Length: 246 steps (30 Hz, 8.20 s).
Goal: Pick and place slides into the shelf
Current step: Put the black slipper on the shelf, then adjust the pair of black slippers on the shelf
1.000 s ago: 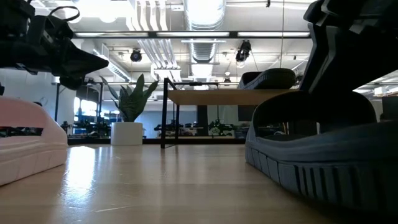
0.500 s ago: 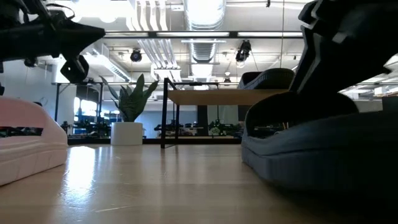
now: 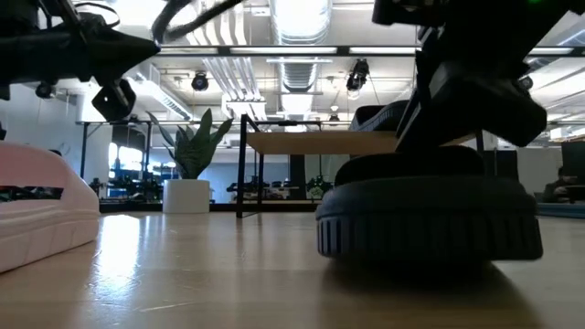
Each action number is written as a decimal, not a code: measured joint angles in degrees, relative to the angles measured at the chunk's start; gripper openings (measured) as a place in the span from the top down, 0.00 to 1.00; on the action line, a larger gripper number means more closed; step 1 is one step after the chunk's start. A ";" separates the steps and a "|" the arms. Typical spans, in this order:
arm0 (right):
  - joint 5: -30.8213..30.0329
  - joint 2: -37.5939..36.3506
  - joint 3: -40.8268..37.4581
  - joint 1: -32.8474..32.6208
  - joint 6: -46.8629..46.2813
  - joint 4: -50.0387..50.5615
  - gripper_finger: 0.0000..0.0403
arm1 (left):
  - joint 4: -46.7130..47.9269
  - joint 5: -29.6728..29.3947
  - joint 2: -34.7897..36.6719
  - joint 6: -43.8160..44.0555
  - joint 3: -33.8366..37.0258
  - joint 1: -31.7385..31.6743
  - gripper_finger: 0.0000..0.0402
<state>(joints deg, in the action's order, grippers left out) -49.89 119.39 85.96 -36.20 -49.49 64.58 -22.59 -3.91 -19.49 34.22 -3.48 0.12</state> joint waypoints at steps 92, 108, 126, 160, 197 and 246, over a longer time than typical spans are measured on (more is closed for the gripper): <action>-6.36 -18.07 10.12 35.95 65.20 -18.67 0.97 | -10.50 0.17 -13.49 -1.99 -0.24 0.02 1.00; 8.13 -12.83 10.25 55.71 88.96 -31.12 0.97 | -11.94 -3.81 -14.83 -3.55 -0.20 0.00 1.00; 9.66 -11.23 10.24 57.70 81.61 -22.92 0.81 | -12.66 -4.10 -17.92 -3.12 -0.20 0.00 1.00; 9.62 -29.35 10.42 42.82 29.47 2.67 0.68 | -12.50 -7.79 -19.68 0.46 -8.67 -0.57 1.00; 43.66 -26.08 4.49 82.82 35.28 12.22 0.97 | 32.44 27.66 -79.62 -18.82 -81.85 -40.98 1.00; 48.66 -24.84 4.45 80.53 29.96 9.48 0.97 | 46.53 29.21 -87.51 -40.63 -90.01 -41.27 1.00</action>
<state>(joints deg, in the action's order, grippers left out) -1.23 94.55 90.41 44.33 -19.53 74.05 23.94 25.30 -107.00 -6.42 -93.49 -41.15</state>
